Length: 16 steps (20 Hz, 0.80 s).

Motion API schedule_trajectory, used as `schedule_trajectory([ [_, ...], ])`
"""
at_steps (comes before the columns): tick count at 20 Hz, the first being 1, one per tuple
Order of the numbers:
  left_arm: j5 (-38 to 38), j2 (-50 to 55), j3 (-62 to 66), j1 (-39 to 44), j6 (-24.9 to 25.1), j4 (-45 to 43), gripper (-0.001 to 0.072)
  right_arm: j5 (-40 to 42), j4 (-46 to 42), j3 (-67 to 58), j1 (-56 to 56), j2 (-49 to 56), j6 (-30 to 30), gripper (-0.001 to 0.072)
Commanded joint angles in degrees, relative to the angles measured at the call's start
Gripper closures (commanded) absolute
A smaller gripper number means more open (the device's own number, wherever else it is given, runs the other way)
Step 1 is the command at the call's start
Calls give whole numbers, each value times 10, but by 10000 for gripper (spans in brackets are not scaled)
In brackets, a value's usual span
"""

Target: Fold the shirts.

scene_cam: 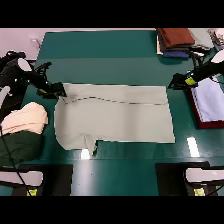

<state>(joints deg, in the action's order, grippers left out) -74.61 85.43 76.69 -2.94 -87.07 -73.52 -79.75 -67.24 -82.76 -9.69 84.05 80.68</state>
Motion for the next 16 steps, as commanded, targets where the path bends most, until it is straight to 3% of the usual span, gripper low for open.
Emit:
schedule_trajectory([
  [1, -18, -103, -111, 1, -21, -41, 103, -45, 2, 3, 2, -65, -13, 325],
  [5, -2, -285, -348, 1, -64, -40, 103, -45, 2, 3, 21, -132, -13, 325],
  [8, -4, -391, -457, 1, -111, -34, 103, -37, 2, 3, 42, -158, -13, 325],
  [16, 74, -428, -552, 1, -125, 97, 104, -34, 2, 3, 57, -166, -13, 325],
])
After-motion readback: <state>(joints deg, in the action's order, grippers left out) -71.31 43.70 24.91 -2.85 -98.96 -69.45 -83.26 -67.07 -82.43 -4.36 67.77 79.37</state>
